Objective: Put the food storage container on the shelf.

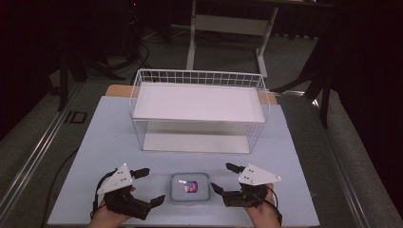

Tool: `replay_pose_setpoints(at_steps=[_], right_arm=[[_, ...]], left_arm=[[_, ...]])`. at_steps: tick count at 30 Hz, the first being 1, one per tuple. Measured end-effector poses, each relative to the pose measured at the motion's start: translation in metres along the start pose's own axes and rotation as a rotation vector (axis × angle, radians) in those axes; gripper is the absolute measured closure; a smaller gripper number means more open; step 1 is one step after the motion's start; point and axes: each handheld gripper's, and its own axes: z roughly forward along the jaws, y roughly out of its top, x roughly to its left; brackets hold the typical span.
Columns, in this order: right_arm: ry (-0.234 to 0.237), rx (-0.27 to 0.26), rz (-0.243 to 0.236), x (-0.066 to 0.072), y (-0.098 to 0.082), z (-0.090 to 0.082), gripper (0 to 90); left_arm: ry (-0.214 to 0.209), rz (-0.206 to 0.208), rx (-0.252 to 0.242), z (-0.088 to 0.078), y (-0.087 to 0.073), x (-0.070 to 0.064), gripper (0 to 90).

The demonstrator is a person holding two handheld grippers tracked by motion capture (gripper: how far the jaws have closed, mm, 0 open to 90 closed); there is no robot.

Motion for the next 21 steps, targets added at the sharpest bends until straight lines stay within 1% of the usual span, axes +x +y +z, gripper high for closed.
replay_pose_setpoints(at_steps=[1,2,3,4,5,6,7,8,9,10,11,12,13,14,15,16,17,18,19,20,21], right_arm=[[0.008,-0.026,0.012,0.0,-0.001,0.0,21.0],[0.012,-0.044,0.033,0.0,-0.002,0.001,18.4],[0.008,-0.035,0.063,-0.001,-0.003,0.003,15.3],[0.001,-0.005,0.088,-0.002,-0.002,0.005,14.6],[0.002,0.01,0.11,-0.003,-0.003,0.007,14.6],[0.008,0.017,0.136,-0.003,-0.003,0.008,13.5],[0.02,0.039,0.153,-0.004,-0.004,0.011,12.8],[0.029,0.058,0.166,-0.004,-0.005,0.014,11.4],[0.037,0.056,0.168,-0.003,-0.006,0.017,11.3],[0.055,0.067,0.156,-0.002,-0.007,0.02,10.1],[0.032,0.085,0.148,0.0,-0.009,0.023,10.2],[0.024,0.1,0.154,0.002,-0.01,0.027,10.3],[0.038,0.112,0.166,0.003,-0.011,0.03,10.3],[0.037,0.123,0.178,0.002,-0.013,0.034,10.4],[0.046,0.133,0.194,0.001,-0.014,0.037,13.1],[0.061,0.148,0.22,-0.001,-0.016,0.04,14.4],[0.051,0.157,0.237,-0.003,-0.018,0.043,15.0],[0.052,0.166,0.25,-0.005,-0.02,0.045,16.5],[0.057,0.182,0.261,-0.007,-0.021,0.047,16.4],[0.052,0.185,0.272,-0.009,-0.023,0.049,16.8],[0.062,0.19,0.29,-0.01,-0.025,0.05,18.7]], left_arm=[[-0.015,-0.022,0.001,0.003,0.001,0.001,1.2],[-0.007,-0.034,0.018,0.007,0.001,0.002,1.2],[0.003,-0.036,0.027,0.011,0.001,0.002,1.2],[0.017,-0.031,0.04,0.015,0.001,0.003,1.2],[0.029,-0.036,0.059,0.019,0.0,0.003,1.3],[0.027,-0.049,0.064,0.023,-0.001,0.005,1.2],[0.038,-0.065,0.079,0.027,-0.003,0.006,1.2],[0.032,-0.082,0.091,0.031,-0.005,0.008,1.2],[0.032,-0.101,0.109,0.035,-0.007,0.01,1.3],[0.037,-0.118,0.131,0.04,-0.009,0.011,1.3],[0.028,-0.129,0.146,0.043,-0.012,0.013,1.3],[0.022,-0.145,0.157,0.047,-0.014,0.014,1.3],[0.019,-0.155,0.173,0.051,-0.016,0.015,1.3],[0.02,-0.159,0.183,0.054,-0.018,0.017,1.3],[0.015,-0.169,0.192,0.057,-0.019,0.018,1.3],[0.017,-0.189,0.186,0.059,-0.02,0.019,3.6],[0.022,-0.207,0.187,0.06,-0.021,0.02,8.0],[0.015,-0.223,0.186,0.062,-0.022,0.021,11.2],[0.016,-0.229,0.184,0.063,-0.022,0.021,12.4],[0.014,-0.234,0.193,0.064,-0.023,0.022,14.1],[0.009,-0.242,0.201,0.065,-0.023,0.022,15.8]])
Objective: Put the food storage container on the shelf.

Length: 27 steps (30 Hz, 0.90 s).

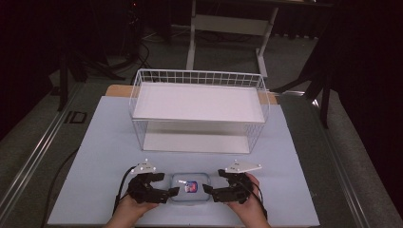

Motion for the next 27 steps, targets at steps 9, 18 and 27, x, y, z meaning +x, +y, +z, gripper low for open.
replay_pose_setpoints(at_steps=[9,18,27], right_arm=[[0.041,0.066,0.043,-0.001,-0.009,0.012,22.3],[0.132,0.121,0.139,0.004,-0.011,0.016,30.3],[0.121,0.118,0.157,0.012,-0.016,0.012,33.7]], left_arm=[[-0.073,-0.069,0.075,0.01,-0.006,0.001,23.5],[-0.051,-0.054,0.107,0.007,-0.003,-0.009,32.9],[-0.016,-0.045,0.098,0.003,-0.01,-0.02,35.4]])
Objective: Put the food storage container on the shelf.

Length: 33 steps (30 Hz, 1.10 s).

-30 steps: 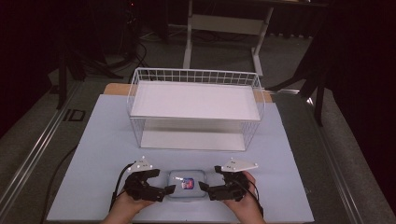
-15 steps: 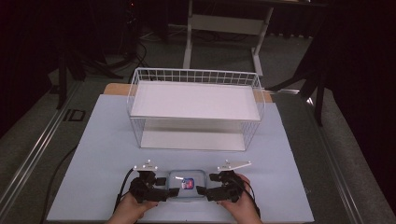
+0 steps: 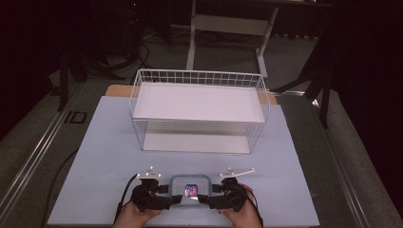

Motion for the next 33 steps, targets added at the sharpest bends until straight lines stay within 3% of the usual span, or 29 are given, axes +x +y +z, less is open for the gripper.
replay_pose_setpoints(at_steps=[1,3,5,7,8,17,22,33], right_arm=[[0.001,-0.01,0.015,0.0,0.0,-0.001,37.1],[0.017,-0.027,0.049,-0.004,0.0,-0.004,40.7],[0.006,-0.028,0.043,-0.002,0.0,-0.004,40.8],[-0.004,-0.029,0.049,0.0,0.001,-0.005,42.2],[-0.01,-0.031,0.046,0.001,0.001,-0.006,43.1],[-0.055,-0.065,0.027,0.007,0.001,-0.01,44.3],[-0.073,-0.087,0.015,0.006,0.003,-0.01,43.9],[-0.118,-0.191,-0.033,-0.002,0.044,-0.03,43.6]], left_arm=[[0.011,0.013,0.009,-0.001,0.0,-0.002,35.5],[0.021,-0.008,0.013,-0.001,-0.001,-0.005,36.6],[0.034,-0.014,0.014,-0.002,-0.001,-0.008,37.1],[0.036,-0.071,-0.007,-0.005,-0.001,-0.008,40.8],[0.039,-0.07,-0.018,-0.005,-0.001,-0.009,43.4],[0.132,-0.011,-0.042,-0.005,0.0,-0.023,46.3],[0.142,0.001,-0.061,-0.003,0.006,-0.023,46.7],[0.135,0.065,-0.166,-0.01,0.055,-0.016,47.2]])
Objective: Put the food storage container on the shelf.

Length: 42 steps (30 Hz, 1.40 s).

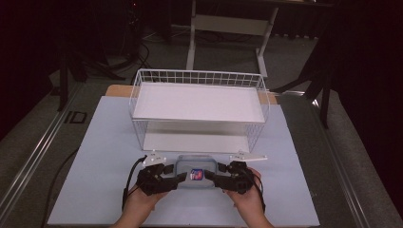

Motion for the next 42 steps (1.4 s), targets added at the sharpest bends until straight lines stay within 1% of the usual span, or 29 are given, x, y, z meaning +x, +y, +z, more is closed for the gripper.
replay_pose_setpoints(at_steps=[4,5,6,9,11,12,14,17,19,23,24,26,28,29,31,33,35,37,38,39,40,41,42], right_arm=[[-0.015,-0.015,-0.01,-0.007,0.013,0.002,43.5],[-0.018,-0.019,-0.011,-0.009,0.015,0.003,43.5],[-0.019,-0.018,-0.012,-0.011,0.017,0.005,43.5],[-0.022,-0.015,-0.012,-0.018,0.021,0.012,43.4],[-0.016,-0.018,0.001,-0.023,0.023,0.017,43.2],[-0.02,-0.02,-0.004,-0.025,0.025,0.019,43.2],[-0.024,-0.022,-0.011,-0.03,0.029,0.023,42.7],[-0.034,-0.029,-0.006,-0.036,0.035,0.028,42.1],[-0.041,-0.035,0.003,-0.041,0.038,0.031,41.9],[-0.049,-0.038,0.009,-0.05,0.041,0.038,41.9],[-0.049,-0.038,0.009,-0.05,0.041,0.038,41.9],[-0.058,-0.04,0.013,-0.055,0.041,0.043,41.9],[-0.063,-0.032,0.02,-0.058,0.041,0.047,41.9],[-0.06,-0.03,0.031,-0.059,0.041,0.049,41.9],[-0.065,-0.027,0.032,-0.061,0.041,0.052,41.8],[-0.069,-0.026,0.037,-0.064,0.042,0.056,41.8],[-0.076,-0.023,0.039,-0.065,0.043,0.059,41.8],[-0.077,-0.014,0.055,-0.066,0.042,0.061,41.8],[-0.08,-0.015,0.055,-0.066,0.042,0.063,41.8],[-0.079,-0.015,0.061,-0.067,0.041,0.063,41.8],[-0.074,-0.022,0.056,-0.069,0.041,0.064,41.9],[-0.071,-0.025,0.06,-0.07,0.042,0.065,41.8],[-0.066,-0.023,0.07,-0.072,0.042,0.065,41.8]], left_arm=[[-0.005,0.019,-0.026,0.006,0.01,0.008,47.2],[-0.006,0.025,-0.025,0.009,0.012,0.011,47.1],[-0.008,0.017,-0.026,0.011,0.014,0.013,47.1],[-0.003,0.017,-0.02,0.017,0.018,0.02,47.1],[0.001,0.027,-0.018,0.021,0.022,0.025,47.1],[-0.001,0.02,-0.019,0.023,0.024,0.027,47.1],[0.006,0.02,-0.028,0.027,0.027,0.031,47.1],[0.005,-0.001,-0.04,0.034,0.03,0.037,47.0],[0.002,0.001,-0.045,0.04,0.031,0.041,47.0],[-0.007,-0.009,-0.056,0.051,0.034,0.05,47.0],[-0.007,-0.009,-0.056,0.051,0.034,0.05,47.0],[-0.016,-0.006,-0.057,0.056,0.033,0.056,47.0],[-0.018,-0.01,-0.055,0.059,0.033,0.06,46.9],[-0.02,-0.016,-0.059,0.061,0.033,0.062,46.9],[-0.023,-0.027,-0.058,0.065,0.033,0.066,46.8],[-0.027,-0.03,-0.056,0.068,0.034,0.07,46.7],[-0.032,-0.025,-0.054,0.071,0.034,0.074,46.6],[-0.036,-0.018,-0.045,0.073,0.034,0.077,46.6],[-0.037,-0.016,-0.049,0.073,0.034,0.078,46.5],[-0.036,-0.019,-0.049,0.073,0.035,0.078,46.5],[-0.034,-0.019,-0.048,0.074,0.036,0.078,46.5],[-0.033,-0.026,-0.045,0.074,0.037,0.078,46.5],[-0.032,-0.026,-0.045,0.074,0.038,0.078,46.4]])
